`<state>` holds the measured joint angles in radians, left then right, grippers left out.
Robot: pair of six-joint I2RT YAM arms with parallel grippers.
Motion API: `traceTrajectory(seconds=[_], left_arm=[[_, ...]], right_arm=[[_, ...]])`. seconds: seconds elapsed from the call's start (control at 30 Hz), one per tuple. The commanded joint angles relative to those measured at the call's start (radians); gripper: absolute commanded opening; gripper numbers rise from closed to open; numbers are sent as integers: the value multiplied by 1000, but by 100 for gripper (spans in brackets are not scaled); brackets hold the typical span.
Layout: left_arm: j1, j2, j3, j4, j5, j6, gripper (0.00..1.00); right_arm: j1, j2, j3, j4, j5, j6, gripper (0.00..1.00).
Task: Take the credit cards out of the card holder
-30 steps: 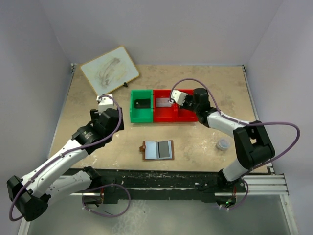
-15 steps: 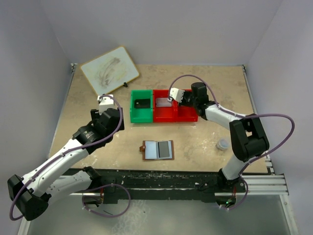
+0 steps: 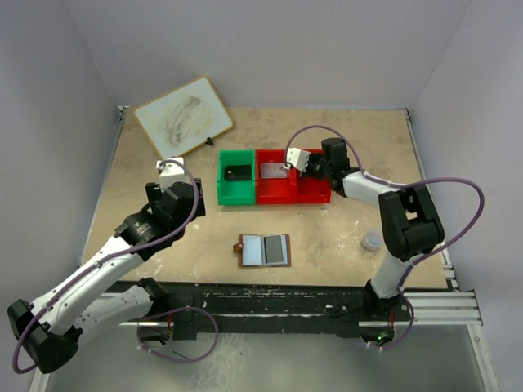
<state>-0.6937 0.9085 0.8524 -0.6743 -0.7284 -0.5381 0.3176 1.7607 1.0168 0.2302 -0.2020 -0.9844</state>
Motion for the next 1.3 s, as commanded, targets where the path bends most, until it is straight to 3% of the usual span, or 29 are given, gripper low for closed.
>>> traceTrajectory(seconds=[0.0,0.57,1.27], left_arm=[[6,-102,-18,64,-25,13,79],[6,-22,7,21,-48,7,80],[8,14,3,32,-3,23,80]], right_arm=[[-9,-6,51,9,-45,-42,0],[-15,40,115,-66,-131,-53,0],[-18,139,162,-122,-113,-95,0]])
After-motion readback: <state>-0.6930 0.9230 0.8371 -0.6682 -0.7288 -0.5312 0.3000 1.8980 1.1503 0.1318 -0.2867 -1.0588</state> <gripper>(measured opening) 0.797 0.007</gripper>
